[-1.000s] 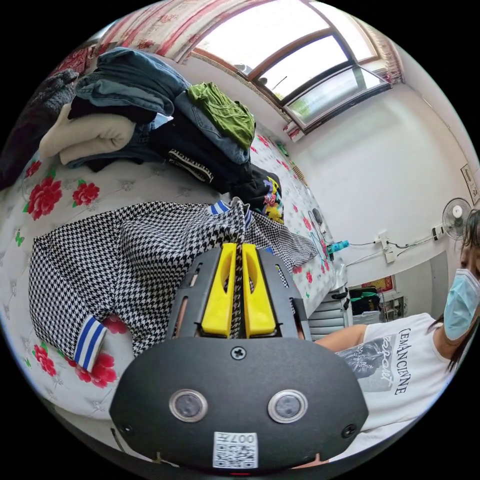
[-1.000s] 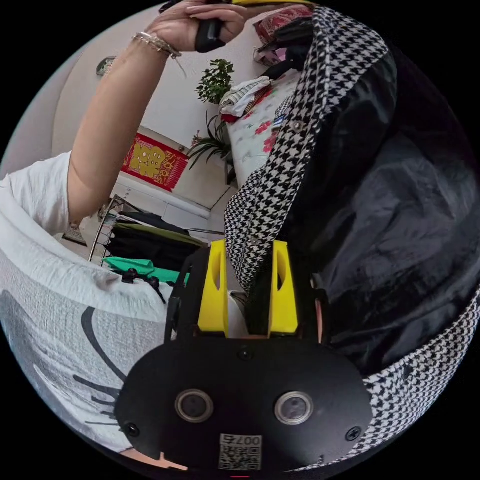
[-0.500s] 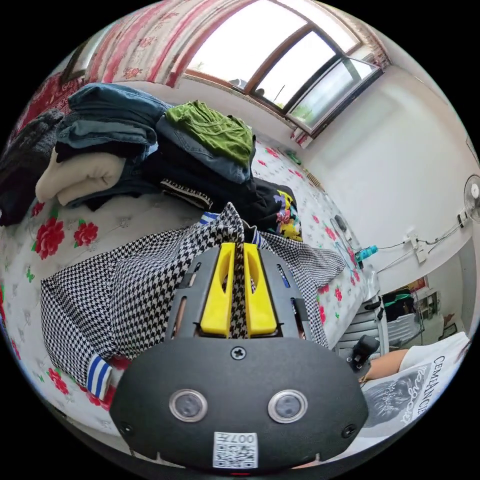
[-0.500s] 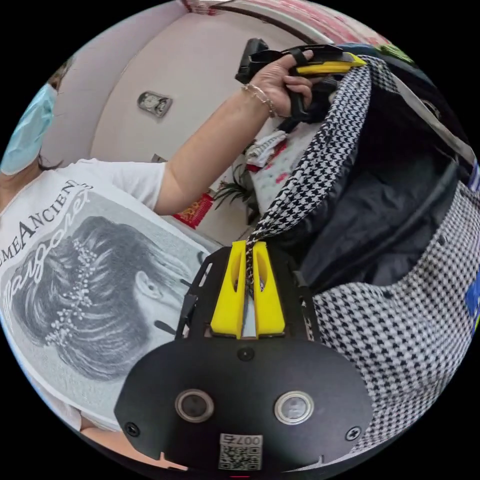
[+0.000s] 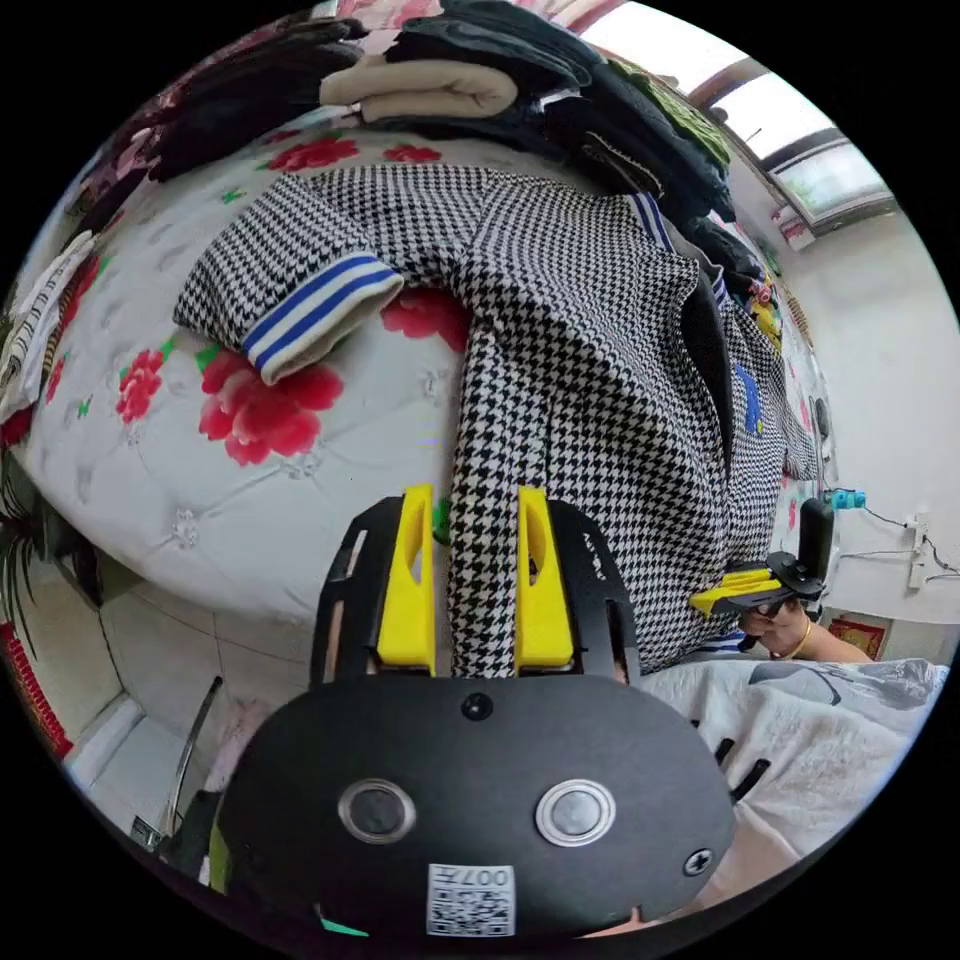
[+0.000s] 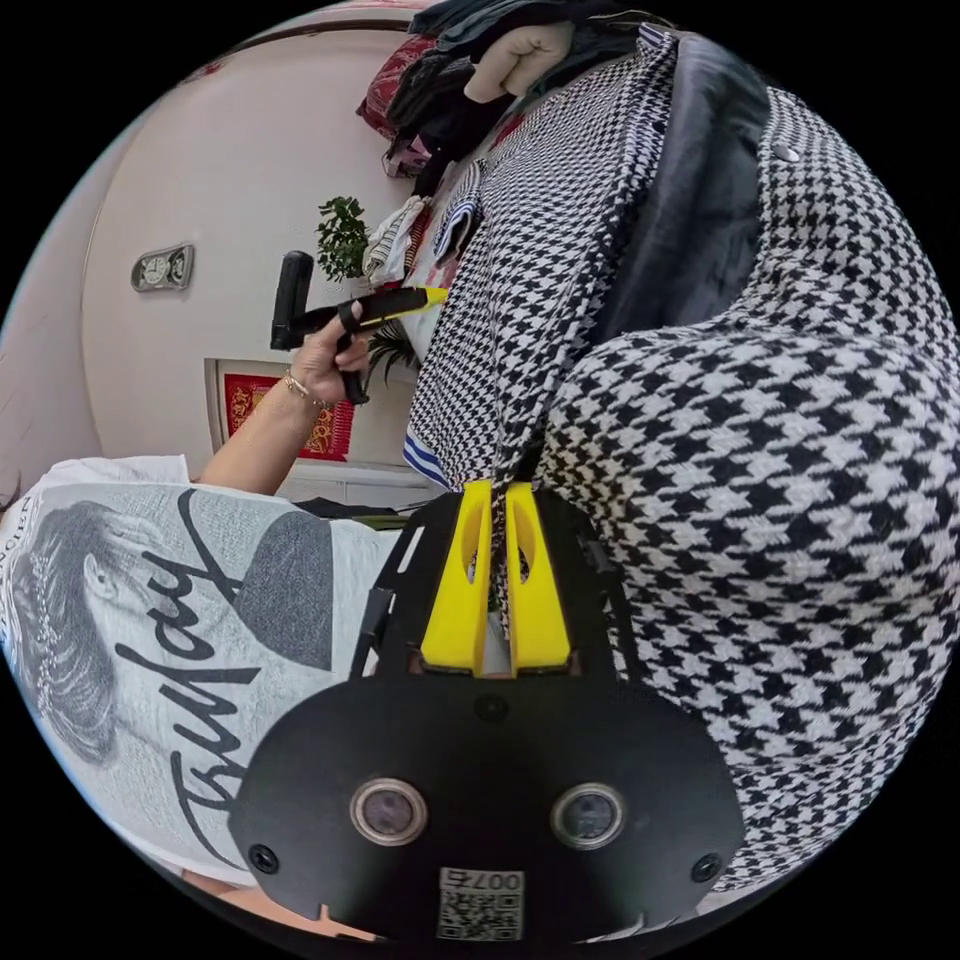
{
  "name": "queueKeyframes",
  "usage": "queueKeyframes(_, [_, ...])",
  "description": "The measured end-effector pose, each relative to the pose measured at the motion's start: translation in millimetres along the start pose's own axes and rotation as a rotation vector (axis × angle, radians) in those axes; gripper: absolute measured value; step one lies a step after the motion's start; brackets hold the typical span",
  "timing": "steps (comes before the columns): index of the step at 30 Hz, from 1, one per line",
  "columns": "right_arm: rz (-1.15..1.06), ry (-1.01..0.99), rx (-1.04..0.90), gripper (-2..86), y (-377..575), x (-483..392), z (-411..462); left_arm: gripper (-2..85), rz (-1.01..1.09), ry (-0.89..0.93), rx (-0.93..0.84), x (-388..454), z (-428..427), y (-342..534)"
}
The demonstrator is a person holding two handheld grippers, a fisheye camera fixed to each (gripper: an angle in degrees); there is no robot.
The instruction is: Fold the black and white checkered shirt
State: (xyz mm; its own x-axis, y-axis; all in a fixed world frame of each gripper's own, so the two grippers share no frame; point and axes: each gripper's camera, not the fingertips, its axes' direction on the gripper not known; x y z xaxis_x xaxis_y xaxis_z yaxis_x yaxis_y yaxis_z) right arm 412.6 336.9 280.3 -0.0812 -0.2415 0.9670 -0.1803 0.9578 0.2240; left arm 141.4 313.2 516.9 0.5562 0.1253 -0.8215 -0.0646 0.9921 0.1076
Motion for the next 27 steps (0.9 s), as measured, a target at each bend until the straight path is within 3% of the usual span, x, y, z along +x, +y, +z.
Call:
queueKeyframes(4, [0.020,-0.023,0.014,0.3,1.4,12.5,10.2,6.7,0.102,-0.073,-0.018,22.7,22.2,6.8])
queueKeyframes(7, [-0.003,0.016,-0.004,1.1,-0.3,3.8,17.8,2.6,0.289,-0.261,-0.066,48.2,34.6,8.0])
queueKeyframes(9, [-0.017,0.042,-0.027,2.1,-1.0,-4.5,24.0,2.3,0.252,-0.336,-0.088,34.1,32.3,12.4])
queueKeyframes(13, [-0.086,0.024,-0.075,5.1,-9.3,-27.2,12.9,4.2,0.120,-0.196,0.005,-3.6,19.7,36.6])
queueKeyframes(16, [-0.184,0.179,0.023,6.6,-35.2,-49.4,-35.8,6.5,0.070,-0.225,0.077,-7.8,6.5,52.1])
queueKeyframes(19, [-0.192,0.348,0.150,8.0,-88.7,-48.1,-84.6,6.5,0.190,-0.278,0.215,33.0,-15.3,55.6])
queueKeyframes(21, [-0.171,0.398,0.202,8.9,-130.5,-38.4,-103.3,8.0,0.380,-0.155,0.264,86.8,-12.0,44.3])
queueKeyframes(24, [-0.085,0.413,0.299,10.4,-199.4,-17.8,-116.9,11.4,0.528,0.062,0.183,143.5,31.4,21.5])
queueKeyframes(27, [0.064,0.399,0.295,9.9,-258.9,16.5,-104.0,11.1,0.601,0.069,0.026,173.6,93.8,5.5])
